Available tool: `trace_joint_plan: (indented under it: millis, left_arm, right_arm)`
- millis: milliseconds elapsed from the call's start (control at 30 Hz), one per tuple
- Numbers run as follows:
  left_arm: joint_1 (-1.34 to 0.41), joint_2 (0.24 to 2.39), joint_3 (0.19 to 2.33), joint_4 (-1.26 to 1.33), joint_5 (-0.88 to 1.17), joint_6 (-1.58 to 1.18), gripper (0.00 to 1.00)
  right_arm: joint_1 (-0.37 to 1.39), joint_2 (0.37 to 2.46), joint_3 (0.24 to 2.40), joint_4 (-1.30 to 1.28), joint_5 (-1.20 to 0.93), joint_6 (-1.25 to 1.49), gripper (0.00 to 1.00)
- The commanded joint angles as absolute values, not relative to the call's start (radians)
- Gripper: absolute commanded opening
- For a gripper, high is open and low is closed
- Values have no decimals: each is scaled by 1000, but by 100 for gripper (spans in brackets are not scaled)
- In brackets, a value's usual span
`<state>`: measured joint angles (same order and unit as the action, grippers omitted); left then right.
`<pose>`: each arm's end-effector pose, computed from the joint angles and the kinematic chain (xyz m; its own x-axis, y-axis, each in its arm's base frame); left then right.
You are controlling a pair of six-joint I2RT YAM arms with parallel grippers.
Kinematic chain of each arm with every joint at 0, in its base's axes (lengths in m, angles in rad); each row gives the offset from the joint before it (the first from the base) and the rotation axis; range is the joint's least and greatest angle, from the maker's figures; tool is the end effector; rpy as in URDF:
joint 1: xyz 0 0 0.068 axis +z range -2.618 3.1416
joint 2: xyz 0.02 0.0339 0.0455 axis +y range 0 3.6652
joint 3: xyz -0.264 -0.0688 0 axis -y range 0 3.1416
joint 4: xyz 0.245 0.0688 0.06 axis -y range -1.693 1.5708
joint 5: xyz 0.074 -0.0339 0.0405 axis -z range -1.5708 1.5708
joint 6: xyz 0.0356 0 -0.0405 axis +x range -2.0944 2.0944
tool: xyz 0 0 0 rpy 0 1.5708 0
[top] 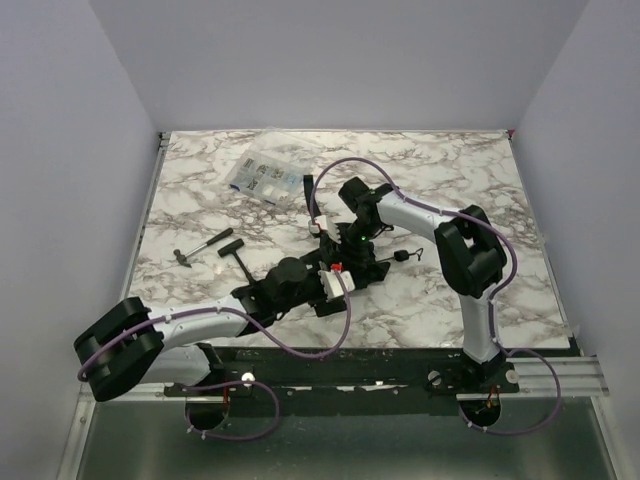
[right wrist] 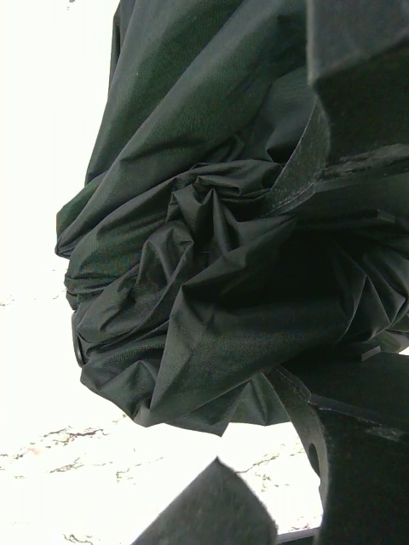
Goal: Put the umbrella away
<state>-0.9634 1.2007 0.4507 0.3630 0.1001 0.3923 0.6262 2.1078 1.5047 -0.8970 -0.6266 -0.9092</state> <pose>0.1375 -0.2040 0.1952 0.1335 0.4744 -0.8701 0.8861 0.3360 0.3192 0.3104 0.2502 0.1482 -0.0955 -0.8579 -0.5049 -0.9500 -0.0729 0.3036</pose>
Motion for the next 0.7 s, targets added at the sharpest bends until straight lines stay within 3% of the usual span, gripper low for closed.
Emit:
trace_joint_plan:
  millis: [0, 433, 567, 667]
  left_arm:
    - [-971, 1269, 467, 539, -25, 432, 99]
    - [-959, 1550, 470, 691, -97, 350, 98]
    - [-930, 1631, 483, 710, -84, 252, 92]
    - [-917, 1660, 480, 683, -48, 187, 81]
  right_arm:
    - [658, 2307, 1328, -966, -469, -890, 51]
    - [657, 2316, 1357, -1031, -500, -956, 52]
    - [655, 2312, 1372, -1060, -529, -980, 53]
    - [642, 2293, 1383, -1080, -568, -995, 55]
